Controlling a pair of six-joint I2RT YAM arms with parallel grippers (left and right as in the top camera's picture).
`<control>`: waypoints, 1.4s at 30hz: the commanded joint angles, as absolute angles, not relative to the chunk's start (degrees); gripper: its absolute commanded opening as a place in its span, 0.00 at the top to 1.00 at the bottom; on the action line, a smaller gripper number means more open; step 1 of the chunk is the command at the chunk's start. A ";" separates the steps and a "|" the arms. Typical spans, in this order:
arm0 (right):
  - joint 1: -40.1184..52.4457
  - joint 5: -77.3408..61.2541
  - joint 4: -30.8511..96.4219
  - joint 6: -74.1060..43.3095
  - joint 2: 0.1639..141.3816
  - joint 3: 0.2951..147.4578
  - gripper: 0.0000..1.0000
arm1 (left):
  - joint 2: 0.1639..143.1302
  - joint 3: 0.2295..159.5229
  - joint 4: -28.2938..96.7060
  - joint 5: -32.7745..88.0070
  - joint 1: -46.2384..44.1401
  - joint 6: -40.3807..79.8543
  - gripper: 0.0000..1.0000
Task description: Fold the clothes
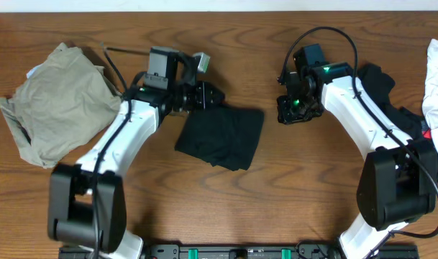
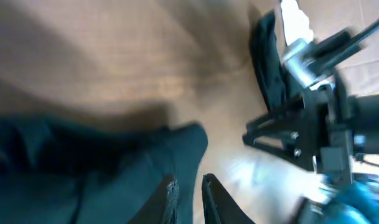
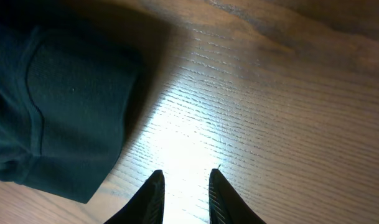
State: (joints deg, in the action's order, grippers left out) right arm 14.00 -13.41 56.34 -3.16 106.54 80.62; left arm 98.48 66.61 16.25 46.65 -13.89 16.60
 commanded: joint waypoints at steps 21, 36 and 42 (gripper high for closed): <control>13.78 -13.30 58.63 -2.09 105.86 81.28 0.78 | 129.60 63.11 11.18 58.78 -10.63 15.90 0.71; 13.78 -13.28 59.57 -2.04 105.86 81.28 0.78 | 101.86 63.66 11.68 54.68 -7.20 14.83 0.46; 13.78 -13.28 59.46 -2.07 105.86 81.28 0.78 | 97.41 63.48 17.26 53.34 -10.70 14.87 0.47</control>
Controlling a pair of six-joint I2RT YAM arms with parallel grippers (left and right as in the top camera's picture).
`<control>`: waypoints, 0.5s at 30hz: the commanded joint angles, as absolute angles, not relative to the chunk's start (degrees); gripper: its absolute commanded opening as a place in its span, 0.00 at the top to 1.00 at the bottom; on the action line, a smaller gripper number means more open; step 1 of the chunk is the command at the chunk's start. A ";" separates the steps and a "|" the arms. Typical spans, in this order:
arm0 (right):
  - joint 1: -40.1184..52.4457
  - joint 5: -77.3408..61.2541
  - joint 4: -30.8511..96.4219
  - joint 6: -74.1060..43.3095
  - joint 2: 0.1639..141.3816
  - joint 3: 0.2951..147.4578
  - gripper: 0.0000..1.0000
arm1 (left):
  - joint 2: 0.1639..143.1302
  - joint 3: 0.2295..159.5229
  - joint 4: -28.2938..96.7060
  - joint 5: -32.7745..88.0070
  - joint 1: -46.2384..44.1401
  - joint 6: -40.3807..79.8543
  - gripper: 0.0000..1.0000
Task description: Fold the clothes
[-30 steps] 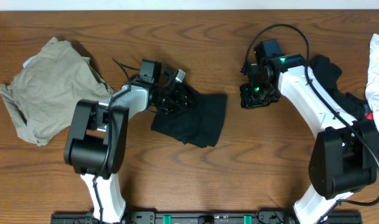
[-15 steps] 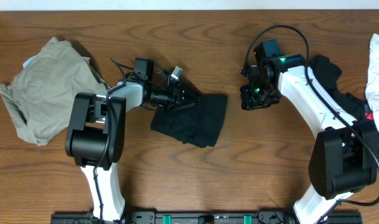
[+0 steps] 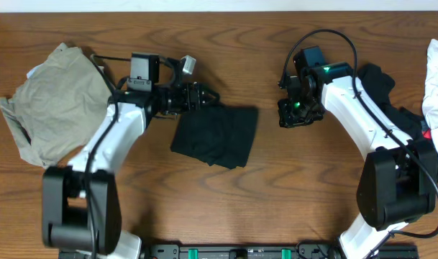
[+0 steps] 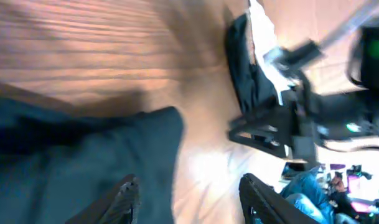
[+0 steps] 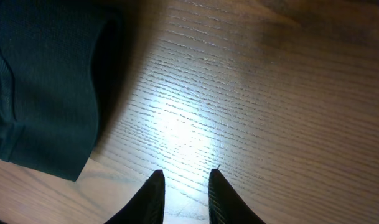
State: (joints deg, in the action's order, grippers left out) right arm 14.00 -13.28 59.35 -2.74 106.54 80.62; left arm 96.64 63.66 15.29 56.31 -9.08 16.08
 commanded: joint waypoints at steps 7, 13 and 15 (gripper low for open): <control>13.78 -13.28 59.46 -2.07 105.86 81.28 0.78 | 100.12 54.26 13.74 50.17 -12.56 14.87 0.50; 13.78 -13.28 59.48 -2.07 105.86 81.28 0.78 | 104.97 45.01 2.52 51.18 -12.56 14.90 0.46; 13.78 -13.28 59.64 -2.09 105.86 81.28 0.78 | 107.20 44.34 1.87 51.22 -12.56 14.92 0.46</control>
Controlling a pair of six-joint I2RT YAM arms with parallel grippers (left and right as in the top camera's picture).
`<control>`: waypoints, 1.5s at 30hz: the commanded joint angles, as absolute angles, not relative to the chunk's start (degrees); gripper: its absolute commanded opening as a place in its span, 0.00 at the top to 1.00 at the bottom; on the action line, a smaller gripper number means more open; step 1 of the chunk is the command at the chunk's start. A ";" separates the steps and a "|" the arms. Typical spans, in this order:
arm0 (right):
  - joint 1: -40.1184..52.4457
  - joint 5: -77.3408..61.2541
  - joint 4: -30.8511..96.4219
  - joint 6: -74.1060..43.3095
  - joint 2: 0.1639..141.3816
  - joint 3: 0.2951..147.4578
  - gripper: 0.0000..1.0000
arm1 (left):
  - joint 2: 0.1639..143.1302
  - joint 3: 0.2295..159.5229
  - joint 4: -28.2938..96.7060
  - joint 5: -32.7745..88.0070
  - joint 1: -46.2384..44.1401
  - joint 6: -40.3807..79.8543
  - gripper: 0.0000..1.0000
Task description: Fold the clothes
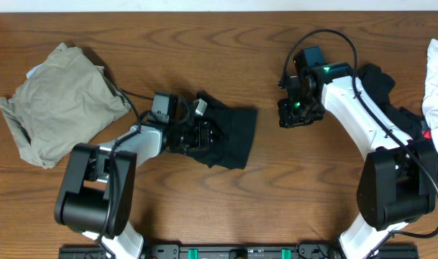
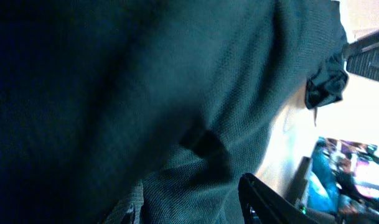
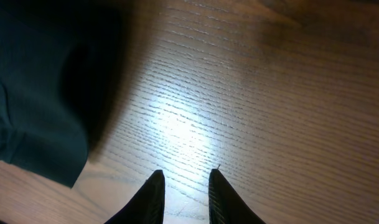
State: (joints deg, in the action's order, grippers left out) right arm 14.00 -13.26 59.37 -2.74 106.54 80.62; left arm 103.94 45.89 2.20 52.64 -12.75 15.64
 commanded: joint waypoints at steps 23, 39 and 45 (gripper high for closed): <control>15.97 -31.46 62.43 8.88 105.86 81.28 0.78 | 74.83 44.49 -1.04 18.09 -12.34 9.63 0.35; 31.29 -25.47 46.61 -4.86 106.26 75.05 0.76 | 102.48 53.93 -5.26 26.59 -8.32 11.20 0.34; 32.69 -22.22 39.29 -8.38 106.52 68.95 0.70 | 104.47 53.93 -0.82 26.24 -8.32 9.82 0.34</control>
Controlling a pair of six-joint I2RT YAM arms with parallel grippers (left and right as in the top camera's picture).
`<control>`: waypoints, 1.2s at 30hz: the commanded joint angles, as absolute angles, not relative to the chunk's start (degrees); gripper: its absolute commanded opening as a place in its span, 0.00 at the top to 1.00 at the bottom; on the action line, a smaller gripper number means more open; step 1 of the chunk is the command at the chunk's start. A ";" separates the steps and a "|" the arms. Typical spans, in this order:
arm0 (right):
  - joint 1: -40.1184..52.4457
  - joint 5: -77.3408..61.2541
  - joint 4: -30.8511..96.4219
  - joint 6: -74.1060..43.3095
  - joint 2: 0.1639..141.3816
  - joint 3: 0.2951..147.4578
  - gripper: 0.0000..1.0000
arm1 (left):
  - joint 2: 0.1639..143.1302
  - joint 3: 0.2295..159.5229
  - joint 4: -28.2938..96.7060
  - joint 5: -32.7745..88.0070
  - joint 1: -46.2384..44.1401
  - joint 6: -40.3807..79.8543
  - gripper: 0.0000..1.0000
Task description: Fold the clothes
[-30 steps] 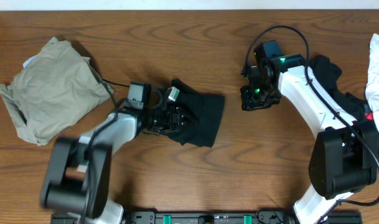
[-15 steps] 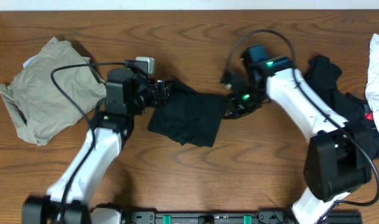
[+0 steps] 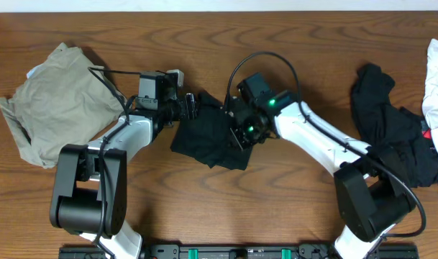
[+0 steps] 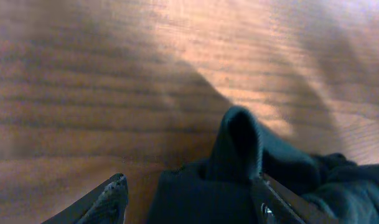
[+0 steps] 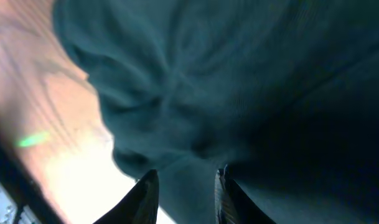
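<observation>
A black folded garment [image 3: 213, 146] lies mid-table on the wood. My left gripper [image 3: 192, 106] sits at its upper-left corner, open wide. In the left wrist view the left gripper [image 4: 189, 182] straddles the dark cloth, and a raised fold [image 4: 239, 134] stands just ahead of it. My right gripper [image 3: 239, 132] is over the garment's right half. The right wrist view shows the right gripper [image 5: 187, 173] a little open, with wrinkled dark cloth [image 5: 195, 74] filling the frame and lying between the fingers.
A crumpled beige garment [image 3: 55, 101] lies at the far left. A black heap of clothes [image 3: 388, 122] sits at the right, with white cloth at the right edge. Bare wood table [image 3: 219, 208] runs along the front.
The right gripper was over bare wood right of the garment and is now over its right half. The left gripper was low on the garment's left part and is now at its upper-left corner.
First the left gripper stood nearly shut at the garment's top-left corner, with the right over bare wood. Then the left was open at the top edge, and after that down on the cloth. Now both grippers are at the garment, whose upper-left corner is bunched.
</observation>
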State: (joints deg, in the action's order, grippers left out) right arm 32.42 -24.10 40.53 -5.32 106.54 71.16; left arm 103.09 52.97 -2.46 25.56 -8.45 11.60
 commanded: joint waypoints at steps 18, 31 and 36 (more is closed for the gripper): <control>32.51 -3.46 16.03 -9.61 106.52 62.54 0.41 | 107.74 53.10 35.46 23.57 -9.26 17.17 0.49; 29.19 -0.45 16.08 -7.62 101.14 63.16 0.34 | 106.56 53.12 47.86 23.29 -9.28 18.76 0.68; 28.88 -0.43 22.63 -5.89 89.84 63.24 0.35 | 101.06 53.43 46.35 21.17 -9.28 18.79 0.73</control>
